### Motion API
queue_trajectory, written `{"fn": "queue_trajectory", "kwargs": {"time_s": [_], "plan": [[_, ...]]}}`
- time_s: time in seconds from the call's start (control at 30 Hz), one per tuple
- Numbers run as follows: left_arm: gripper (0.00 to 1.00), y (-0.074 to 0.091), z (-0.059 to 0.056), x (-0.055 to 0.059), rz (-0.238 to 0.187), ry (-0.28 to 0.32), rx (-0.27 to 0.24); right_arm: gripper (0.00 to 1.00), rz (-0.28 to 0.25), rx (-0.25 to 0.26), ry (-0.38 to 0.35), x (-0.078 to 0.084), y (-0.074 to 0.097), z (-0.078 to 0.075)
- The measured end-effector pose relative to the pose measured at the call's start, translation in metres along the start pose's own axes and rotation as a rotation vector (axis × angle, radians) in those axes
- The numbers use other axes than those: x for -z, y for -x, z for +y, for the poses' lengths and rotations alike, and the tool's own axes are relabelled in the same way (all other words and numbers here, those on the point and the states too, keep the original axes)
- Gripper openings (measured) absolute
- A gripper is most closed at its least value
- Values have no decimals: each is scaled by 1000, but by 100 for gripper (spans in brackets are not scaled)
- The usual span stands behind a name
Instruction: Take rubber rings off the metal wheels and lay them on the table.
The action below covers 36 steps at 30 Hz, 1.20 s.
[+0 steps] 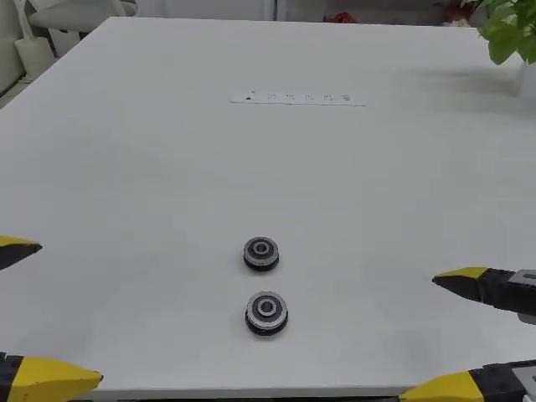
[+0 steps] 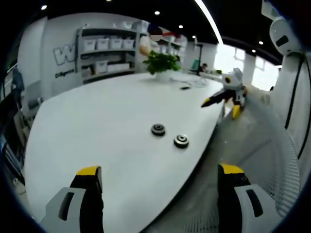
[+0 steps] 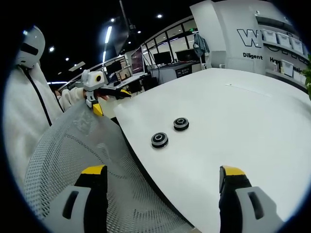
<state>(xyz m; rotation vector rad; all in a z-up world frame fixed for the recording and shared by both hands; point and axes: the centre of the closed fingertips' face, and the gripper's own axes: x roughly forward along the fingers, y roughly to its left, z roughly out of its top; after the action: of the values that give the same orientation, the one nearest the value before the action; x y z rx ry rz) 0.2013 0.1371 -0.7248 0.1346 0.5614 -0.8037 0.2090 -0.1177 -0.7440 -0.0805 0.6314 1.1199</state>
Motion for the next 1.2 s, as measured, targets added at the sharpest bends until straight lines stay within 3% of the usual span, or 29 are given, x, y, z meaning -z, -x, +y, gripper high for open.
{"fn": "queue_trajectory", "kwargs": {"time_s": [0.17, 0.33, 0.67, 1.13, 1.2], "plan": [[100, -1, -4, -3, -1, -36, 17, 93, -14, -29, -3, -2, -5, 0], [100, -3, -6, -17, -46, -50, 26, 92, -34, -59, 12, -5, -11, 1], [100, -13, -19, -39, -39, -115, 63, 88, -75, -109, 22, -15, -21, 1], [97, -27, -35, -90, -112, -211, 115, 72, -116, -170, 86, -37, -36, -7], [96, -31, -39, -101, -152, -211, 132, 68, -121, -176, 98, -39, -37, -9]]}}
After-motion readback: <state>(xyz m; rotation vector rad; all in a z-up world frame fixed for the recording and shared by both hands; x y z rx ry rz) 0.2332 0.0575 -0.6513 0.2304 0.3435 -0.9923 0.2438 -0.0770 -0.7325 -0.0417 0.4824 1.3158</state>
